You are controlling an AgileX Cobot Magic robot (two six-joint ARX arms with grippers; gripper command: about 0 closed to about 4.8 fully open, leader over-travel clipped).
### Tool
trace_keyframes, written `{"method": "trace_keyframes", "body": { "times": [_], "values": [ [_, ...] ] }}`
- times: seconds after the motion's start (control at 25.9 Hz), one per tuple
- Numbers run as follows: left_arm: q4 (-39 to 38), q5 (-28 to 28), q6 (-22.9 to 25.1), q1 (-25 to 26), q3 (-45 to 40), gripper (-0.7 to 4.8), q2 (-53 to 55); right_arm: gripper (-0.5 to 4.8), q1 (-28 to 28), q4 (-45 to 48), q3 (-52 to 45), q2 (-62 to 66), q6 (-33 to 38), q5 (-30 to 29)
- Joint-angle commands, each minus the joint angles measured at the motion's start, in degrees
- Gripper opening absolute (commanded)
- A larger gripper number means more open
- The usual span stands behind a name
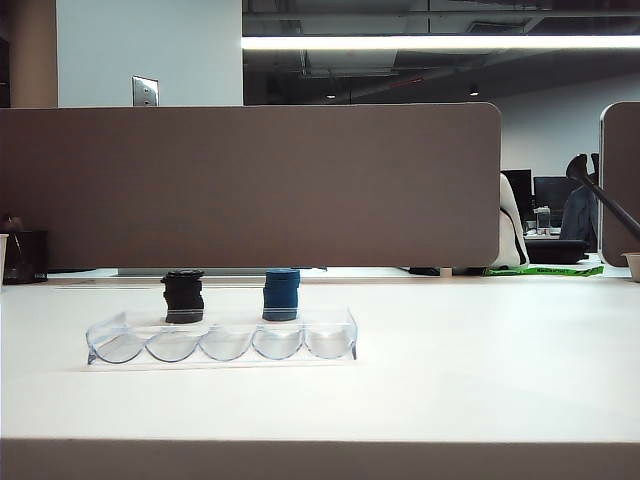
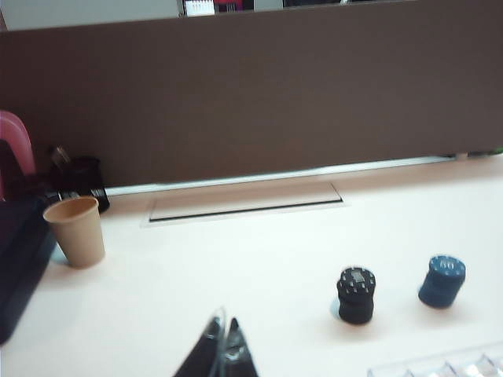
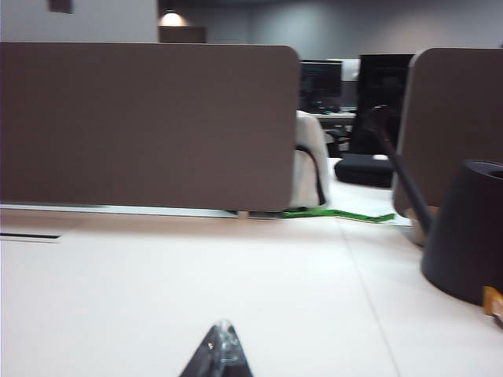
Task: Pick up the chip in the box and place it on the pile of chips with the same color.
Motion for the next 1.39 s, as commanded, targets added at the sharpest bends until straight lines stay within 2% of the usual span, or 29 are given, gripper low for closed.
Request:
{"method": "trace_keyframes", "body": {
  "times": [0.04, 0.27, 0.39, 0.66, 0.89, 1.0, 1.2, 1.39],
  "values": [
    [1.03, 0.04, -0.44, -2.99, -3.08, -0.03, -1.16, -0.05, 0.04, 0.66, -0.07, -0.02, 0.26, 0.72],
    [1.57, -9.79, -1.64, -7.61, -3.37, -0.03, -1.51, -0.05, 0.04, 0.66, -0.07, -0.02, 0.26, 0.57],
    [2.08, -10.97, 0.98, -11.50, -5.53, -0.03, -1.51, -0.05, 0.09, 0.66, -0.07, -0.02, 0.26, 0.57],
    [6.91, -14.01, -0.61, -14.27, -10.99, -0.03, -1.51, -0.05, 0.09, 0.63, -0.07, -0.02, 0.26, 0.59],
    [17.16, -14.32, -1.70, -14.36, -16.31, -0.03, -1.51, -0.05, 0.09, 0.68, -0.07, -0.02, 0.24, 0.59],
    [19.76, -14.34, -2.82, -14.36, -18.58, -0.03, -1.51, -0.05, 0.04, 0.66, -0.07, -0.02, 0.17, 0.63],
    [20.50, -15.32, -2.82, -14.36, -20.50, -0.04, -1.51, -0.05, 0.02, 0.20, -0.07, -0.02, -1.97, 0.79],
    [19.43, -12.52, -3.26, -14.36, -21.62, -0.04, -1.51, -0.05, 0.04, -4.85, -0.07, -0.02, -2.71, 0.77]
  ]
}}
